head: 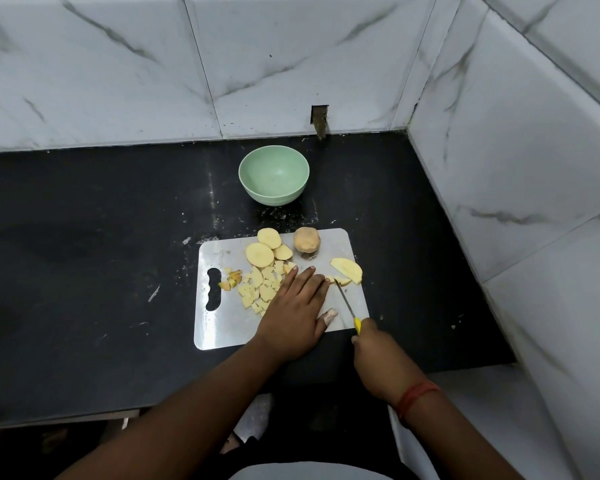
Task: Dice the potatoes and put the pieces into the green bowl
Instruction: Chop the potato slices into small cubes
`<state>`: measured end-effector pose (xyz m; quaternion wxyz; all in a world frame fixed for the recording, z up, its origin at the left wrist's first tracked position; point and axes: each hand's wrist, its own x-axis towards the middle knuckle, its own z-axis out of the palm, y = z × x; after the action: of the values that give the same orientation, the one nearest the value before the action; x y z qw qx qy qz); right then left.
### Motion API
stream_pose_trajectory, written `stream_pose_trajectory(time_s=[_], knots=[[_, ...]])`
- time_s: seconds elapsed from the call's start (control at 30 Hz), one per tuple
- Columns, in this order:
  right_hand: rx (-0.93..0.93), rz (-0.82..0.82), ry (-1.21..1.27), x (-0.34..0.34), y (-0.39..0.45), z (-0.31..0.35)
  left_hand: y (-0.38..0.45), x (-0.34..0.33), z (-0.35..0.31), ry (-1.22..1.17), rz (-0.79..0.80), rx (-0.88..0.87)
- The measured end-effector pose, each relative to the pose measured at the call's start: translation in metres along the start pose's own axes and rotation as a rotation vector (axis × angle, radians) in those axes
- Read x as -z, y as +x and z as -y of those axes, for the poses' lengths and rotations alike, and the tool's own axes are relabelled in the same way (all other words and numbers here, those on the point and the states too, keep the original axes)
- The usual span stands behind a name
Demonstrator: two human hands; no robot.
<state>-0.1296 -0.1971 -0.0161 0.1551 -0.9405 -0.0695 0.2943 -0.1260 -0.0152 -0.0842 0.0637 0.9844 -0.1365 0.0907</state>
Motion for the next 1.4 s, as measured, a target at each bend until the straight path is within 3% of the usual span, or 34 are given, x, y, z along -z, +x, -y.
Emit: stream_pose_trajectory(time_s=[0.6, 0.87, 1.1, 1.4], knots=[[0.020, 0.062, -0.082, 0.002, 0.022, 0.019, -0.002, -0.001, 0.002, -0.011, 0.004, 0.041], [-0.010, 0.091, -0.090, -0.011, 0.008, -0.003, -0.002, 0.000, 0.001, -0.009, -0.014, 0.008], [0.038, -0.004, -0.021, -0.003, -0.001, 0.001, -0.006, 0.001, 0.002, -0.012, -0.003, 0.014], [0.024, 0.030, -0.068, -0.005, 0.010, 0.012, -0.005, 0.003, 0.001, -0.033, -0.002, 0.022]])
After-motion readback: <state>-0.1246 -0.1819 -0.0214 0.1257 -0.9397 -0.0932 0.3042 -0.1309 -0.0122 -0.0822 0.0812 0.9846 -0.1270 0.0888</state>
